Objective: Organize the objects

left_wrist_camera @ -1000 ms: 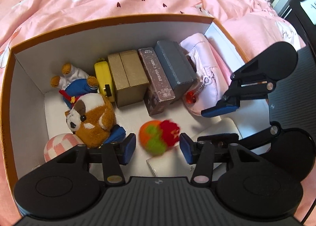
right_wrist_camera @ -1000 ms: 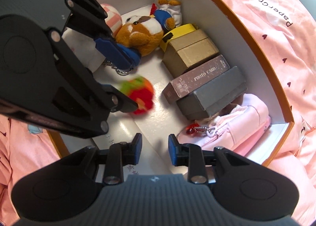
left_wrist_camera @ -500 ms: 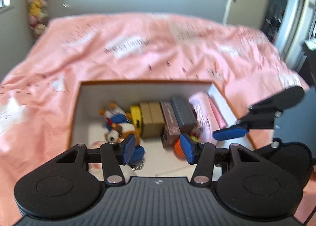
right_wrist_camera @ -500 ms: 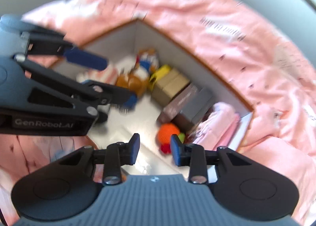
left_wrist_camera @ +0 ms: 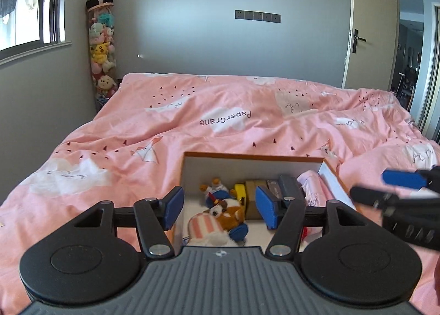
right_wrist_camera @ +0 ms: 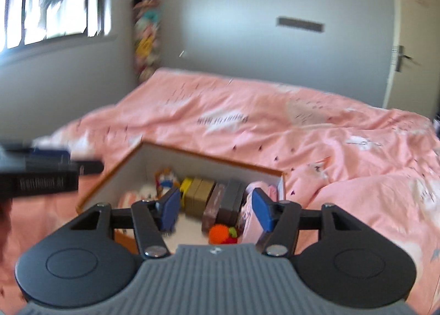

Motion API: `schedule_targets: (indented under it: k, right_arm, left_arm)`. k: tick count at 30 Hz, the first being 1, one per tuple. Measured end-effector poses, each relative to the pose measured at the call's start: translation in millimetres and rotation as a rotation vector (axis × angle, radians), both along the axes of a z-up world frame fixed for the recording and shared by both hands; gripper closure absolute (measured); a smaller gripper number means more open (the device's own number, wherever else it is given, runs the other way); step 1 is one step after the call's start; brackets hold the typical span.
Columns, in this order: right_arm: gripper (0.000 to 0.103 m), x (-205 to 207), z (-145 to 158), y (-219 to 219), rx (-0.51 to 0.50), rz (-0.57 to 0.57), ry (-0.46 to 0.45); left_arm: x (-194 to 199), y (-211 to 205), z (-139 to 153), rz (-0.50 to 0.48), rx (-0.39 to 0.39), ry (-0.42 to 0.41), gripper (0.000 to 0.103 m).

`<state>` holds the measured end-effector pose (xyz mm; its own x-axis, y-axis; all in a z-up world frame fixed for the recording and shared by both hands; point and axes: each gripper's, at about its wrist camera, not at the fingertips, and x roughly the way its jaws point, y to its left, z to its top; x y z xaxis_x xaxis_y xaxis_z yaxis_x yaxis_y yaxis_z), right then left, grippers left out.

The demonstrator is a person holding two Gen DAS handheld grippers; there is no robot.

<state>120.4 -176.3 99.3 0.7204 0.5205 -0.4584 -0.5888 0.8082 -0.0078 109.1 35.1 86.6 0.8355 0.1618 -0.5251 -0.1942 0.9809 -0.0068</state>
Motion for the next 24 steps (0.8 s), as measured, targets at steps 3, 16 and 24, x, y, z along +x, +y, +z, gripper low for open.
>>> schedule_targets:
  k: [3,16,24]
  right_arm:
    - [0.043,-14,-1,3,0.053,-0.067,-0.031]
    - [0.019,-40,-47,19,0.103,-0.175,-0.021]
    - [0.017,-40,-71,30,0.02,-0.191,0.022]
  left_arm:
    - [-10,0,-5,0.02,0.026,-0.006,0.034]
    - [-32,8,-38,0.07,0.029,0.016,0.019]
    - [-32,7,-59,0.069,0.037,0.097,0.018]
